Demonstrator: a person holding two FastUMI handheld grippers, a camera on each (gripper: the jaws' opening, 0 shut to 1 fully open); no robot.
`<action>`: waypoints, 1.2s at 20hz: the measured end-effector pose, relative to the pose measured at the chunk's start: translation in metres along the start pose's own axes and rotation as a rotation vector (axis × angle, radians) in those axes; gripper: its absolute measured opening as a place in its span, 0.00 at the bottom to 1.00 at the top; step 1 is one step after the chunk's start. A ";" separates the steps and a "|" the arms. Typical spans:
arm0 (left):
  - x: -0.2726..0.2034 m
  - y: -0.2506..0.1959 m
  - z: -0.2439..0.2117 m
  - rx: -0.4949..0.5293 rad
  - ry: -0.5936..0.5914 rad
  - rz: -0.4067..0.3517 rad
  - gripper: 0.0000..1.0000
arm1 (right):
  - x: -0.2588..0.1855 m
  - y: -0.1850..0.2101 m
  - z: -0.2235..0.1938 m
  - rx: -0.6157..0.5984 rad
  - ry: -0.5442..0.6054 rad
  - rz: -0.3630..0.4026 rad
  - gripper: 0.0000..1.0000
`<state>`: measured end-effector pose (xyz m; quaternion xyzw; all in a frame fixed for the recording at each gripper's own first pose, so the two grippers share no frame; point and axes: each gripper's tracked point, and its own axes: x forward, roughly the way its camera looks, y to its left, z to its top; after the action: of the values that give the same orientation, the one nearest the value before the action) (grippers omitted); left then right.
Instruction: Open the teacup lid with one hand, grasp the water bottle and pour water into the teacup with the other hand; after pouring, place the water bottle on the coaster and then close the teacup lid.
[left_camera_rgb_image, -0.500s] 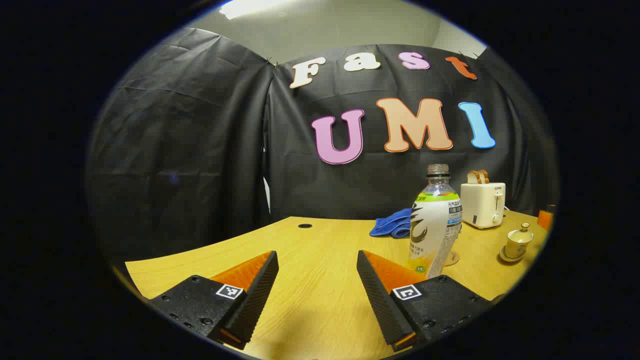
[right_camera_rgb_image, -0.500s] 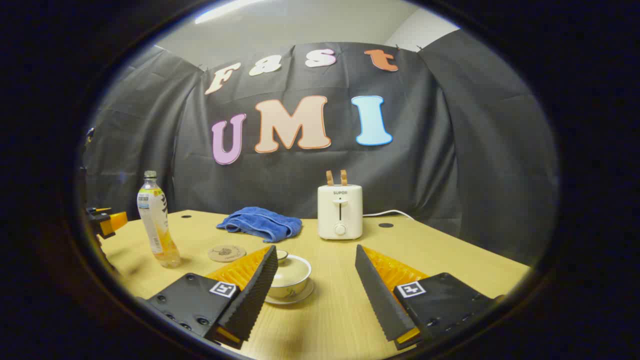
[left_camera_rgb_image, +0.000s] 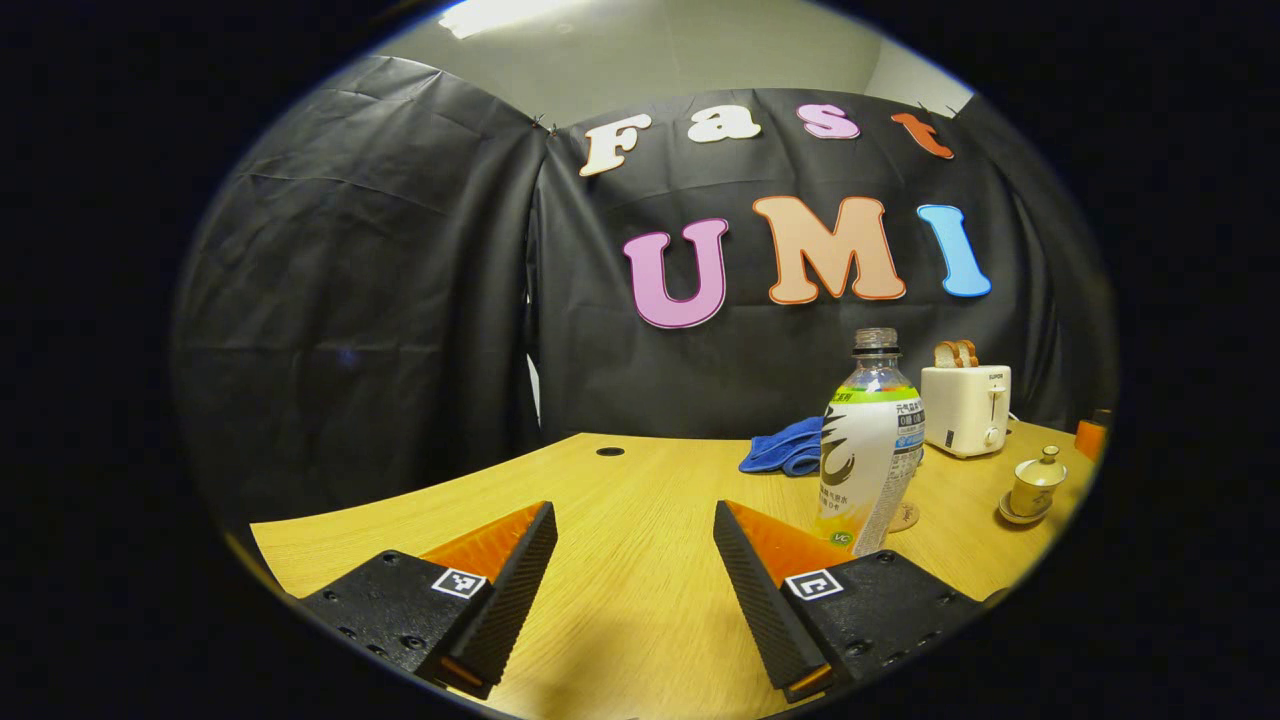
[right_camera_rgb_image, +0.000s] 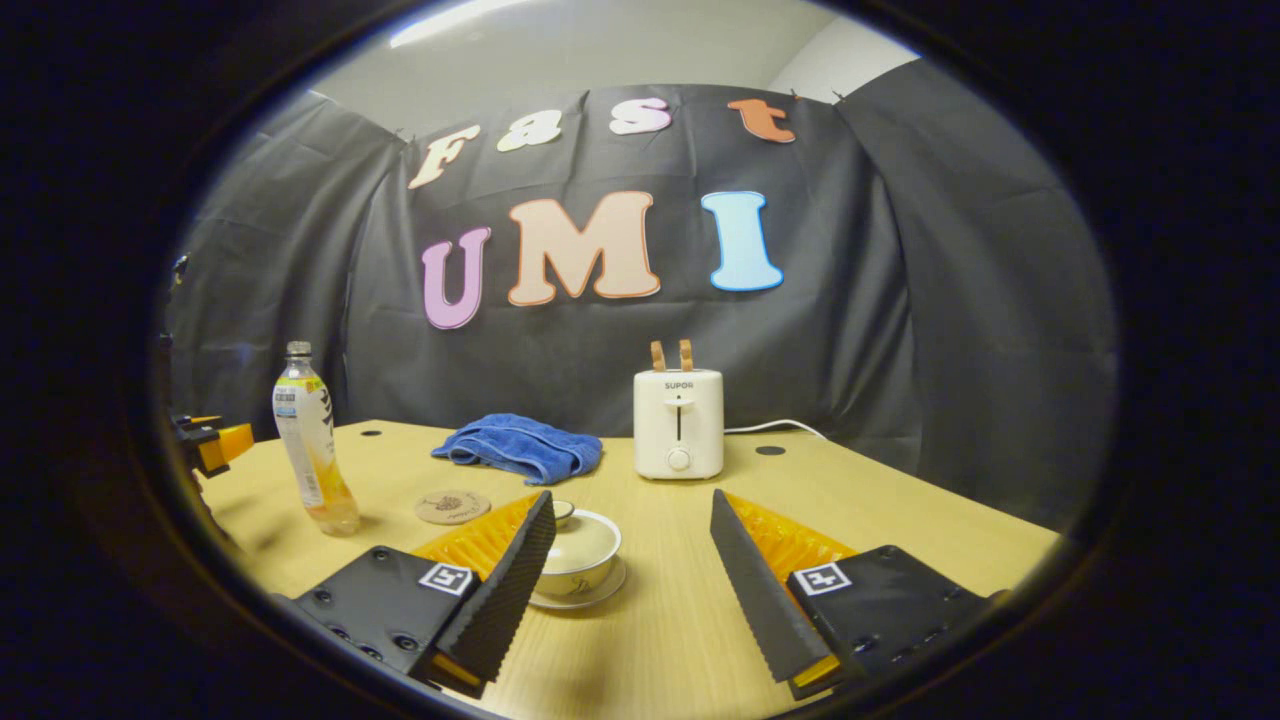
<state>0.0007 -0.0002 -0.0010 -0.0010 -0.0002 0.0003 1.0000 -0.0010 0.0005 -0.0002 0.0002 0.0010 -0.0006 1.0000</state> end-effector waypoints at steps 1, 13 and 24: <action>0.000 0.000 0.001 0.000 0.000 0.000 0.92 | 0.000 0.000 0.000 0.000 0.000 0.000 1.00; 0.000 0.000 0.000 -0.001 0.000 0.000 0.92 | 0.000 0.000 0.000 0.000 0.001 0.000 1.00; 0.000 0.000 0.000 -0.002 0.001 -0.003 0.92 | 0.008 0.028 -0.004 -0.001 0.023 0.131 1.00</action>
<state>0.0009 0.0001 -0.0014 -0.0019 0.0003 -0.0012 1.0000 0.0072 0.0280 -0.0044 0.0000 0.0124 0.0646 0.9978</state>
